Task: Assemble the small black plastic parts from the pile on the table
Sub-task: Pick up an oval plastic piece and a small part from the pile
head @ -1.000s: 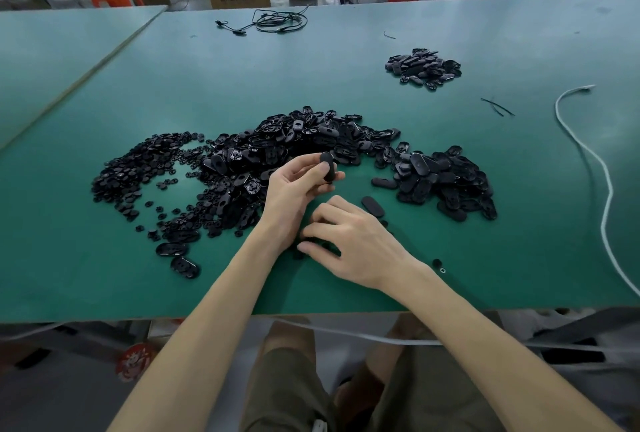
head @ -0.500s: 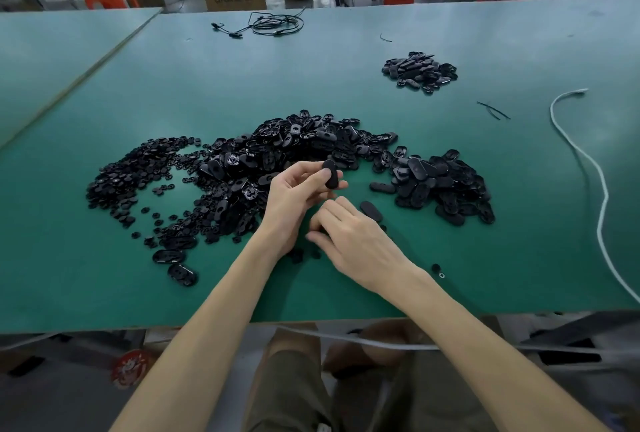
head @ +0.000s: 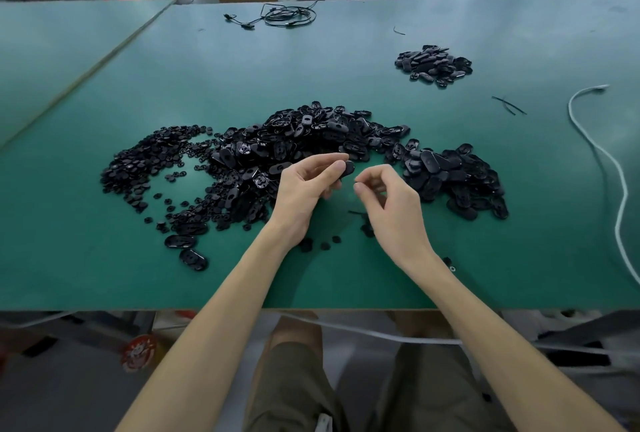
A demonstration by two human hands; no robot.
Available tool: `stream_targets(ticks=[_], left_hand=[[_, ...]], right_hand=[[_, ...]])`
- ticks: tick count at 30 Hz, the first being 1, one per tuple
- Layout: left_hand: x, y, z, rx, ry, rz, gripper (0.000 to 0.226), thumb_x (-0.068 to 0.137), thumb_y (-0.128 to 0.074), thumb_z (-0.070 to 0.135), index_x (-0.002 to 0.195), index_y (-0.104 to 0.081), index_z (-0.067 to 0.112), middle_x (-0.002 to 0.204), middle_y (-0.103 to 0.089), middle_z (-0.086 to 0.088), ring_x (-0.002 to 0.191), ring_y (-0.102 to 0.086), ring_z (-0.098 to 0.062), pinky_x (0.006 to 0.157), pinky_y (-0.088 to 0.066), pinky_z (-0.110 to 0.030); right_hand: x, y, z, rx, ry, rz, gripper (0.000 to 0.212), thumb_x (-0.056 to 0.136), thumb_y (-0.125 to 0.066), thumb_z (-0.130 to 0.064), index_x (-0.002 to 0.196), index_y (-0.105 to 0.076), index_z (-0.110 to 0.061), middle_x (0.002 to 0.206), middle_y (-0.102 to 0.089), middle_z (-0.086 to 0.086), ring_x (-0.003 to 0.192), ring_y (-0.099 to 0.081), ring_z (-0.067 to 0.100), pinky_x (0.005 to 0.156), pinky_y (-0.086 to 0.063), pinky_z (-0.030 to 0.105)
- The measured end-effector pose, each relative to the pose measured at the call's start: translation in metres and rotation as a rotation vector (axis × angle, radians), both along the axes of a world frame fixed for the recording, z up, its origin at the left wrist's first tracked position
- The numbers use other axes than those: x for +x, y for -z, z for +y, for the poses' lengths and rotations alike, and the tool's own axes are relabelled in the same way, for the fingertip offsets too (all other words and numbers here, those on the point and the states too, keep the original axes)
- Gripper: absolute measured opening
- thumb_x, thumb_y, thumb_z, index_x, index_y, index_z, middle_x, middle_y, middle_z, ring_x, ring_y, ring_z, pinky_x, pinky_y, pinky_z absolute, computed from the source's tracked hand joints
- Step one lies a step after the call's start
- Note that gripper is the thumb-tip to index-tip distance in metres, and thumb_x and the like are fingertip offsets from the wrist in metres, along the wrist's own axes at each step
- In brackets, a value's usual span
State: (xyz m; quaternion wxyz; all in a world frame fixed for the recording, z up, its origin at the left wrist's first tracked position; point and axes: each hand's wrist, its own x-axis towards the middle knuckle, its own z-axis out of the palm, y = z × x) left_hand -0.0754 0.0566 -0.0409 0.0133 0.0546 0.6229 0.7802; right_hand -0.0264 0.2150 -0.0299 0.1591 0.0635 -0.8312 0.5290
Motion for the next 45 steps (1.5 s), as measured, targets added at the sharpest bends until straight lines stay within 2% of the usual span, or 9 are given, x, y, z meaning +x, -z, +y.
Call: stream_targets(ticks=[3,7,9,13,17,22,32,40,45], left_hand=[[0.0,0.001,0.001,-0.017,-0.038,-0.001,0.015,0.095,-0.076,0.017,0.107,-0.08,0.011,0.099,-0.078,-0.012,0.073,-0.06,-0.013,0.065,-0.041,-0.026],[0.0,0.0,0.002,-0.042,-0.034,0.004,0.022,0.099,-0.068,0.006,0.119,-0.077,0.008,0.111,-0.078,-0.013,0.09,-0.069,-0.016,0.074,-0.05,-0.024],[-0.001,0.0,0.003,-0.055,-0.018,0.005,0.028,0.1,-0.064,0.0,0.125,-0.073,0.006,0.115,-0.078,-0.011,0.098,-0.073,-0.018,0.079,-0.055,-0.024],[0.001,-0.001,0.004,-0.124,0.021,0.043,0.029,0.099,-0.064,-0.002,0.122,-0.075,0.01,0.112,-0.079,-0.005,0.099,-0.075,-0.019,0.082,-0.057,-0.024],[0.001,-0.001,0.004,-0.181,0.055,0.081,0.026,0.097,-0.068,0.0,0.12,-0.076,0.01,0.109,-0.08,-0.006,0.095,-0.076,-0.017,0.079,-0.055,-0.021],[0.003,-0.001,0.004,-0.225,0.079,0.117,0.024,0.096,-0.071,0.003,0.115,-0.078,0.015,0.095,-0.081,-0.004,0.09,-0.076,-0.014,0.078,-0.054,-0.019],[0.006,-0.005,0.006,-0.206,0.119,0.112,0.022,0.092,-0.078,0.008,0.113,-0.079,0.01,0.098,-0.08,-0.009,0.087,-0.077,-0.02,0.08,-0.055,-0.024],[0.006,-0.006,0.006,-0.206,0.151,0.104,0.024,0.088,-0.081,0.009,0.112,-0.079,0.008,0.098,-0.08,-0.009,0.086,-0.077,-0.02,0.077,-0.054,-0.02],[0.006,-0.006,0.005,-0.209,0.154,0.107,0.023,0.087,-0.084,0.013,0.11,-0.08,0.013,0.096,-0.08,-0.009,0.085,-0.077,-0.021,0.075,-0.054,-0.02]], right_hand=[[-0.003,0.002,0.005,-0.086,0.025,-0.035,0.006,0.099,-0.069,-0.013,0.099,-0.069,-0.019,0.093,-0.071,-0.012,0.089,-0.065,0.001,0.082,-0.048,0.013],[-0.005,0.005,0.013,-0.219,0.042,-0.087,0.006,0.096,-0.074,-0.017,0.1,-0.074,-0.022,0.093,-0.075,-0.011,0.091,-0.07,0.007,0.085,-0.059,0.036],[-0.006,0.007,0.015,-0.271,0.044,-0.095,0.008,0.095,-0.075,-0.017,0.1,-0.076,-0.024,0.094,-0.077,-0.01,0.091,-0.072,0.009,0.086,-0.061,0.039],[-0.008,0.009,0.016,-0.337,0.033,-0.084,0.012,0.094,-0.075,-0.016,0.096,-0.077,-0.028,0.093,-0.078,-0.007,0.088,-0.072,0.012,0.074,-0.058,0.032],[-0.01,0.012,0.017,-0.347,0.054,-0.085,0.021,0.09,-0.078,-0.014,0.103,-0.074,-0.03,0.092,-0.076,-0.01,0.089,-0.071,0.01,0.08,-0.059,0.034],[-0.012,0.015,0.019,-0.354,0.067,-0.069,0.015,0.091,-0.079,-0.016,0.094,-0.076,-0.031,0.093,-0.078,-0.01,0.089,-0.072,0.01,0.08,-0.055,0.033],[-0.012,0.015,0.019,-0.363,0.089,-0.066,0.013,0.09,-0.08,-0.019,0.091,-0.079,-0.032,0.089,-0.078,-0.01,0.086,-0.072,0.011,0.077,-0.054,0.031],[-0.011,0.013,0.018,-0.382,0.093,-0.063,0.014,0.09,-0.08,-0.012,0.092,-0.076,-0.025,0.087,-0.077,-0.006,0.083,-0.071,0.013,0.076,-0.055,0.031],[-0.011,0.013,0.019,-0.39,0.089,-0.07,0.014,0.089,-0.081,-0.014,0.089,-0.075,-0.027,0.085,-0.077,-0.006,0.078,-0.07,0.011,0.073,-0.054,0.03]])
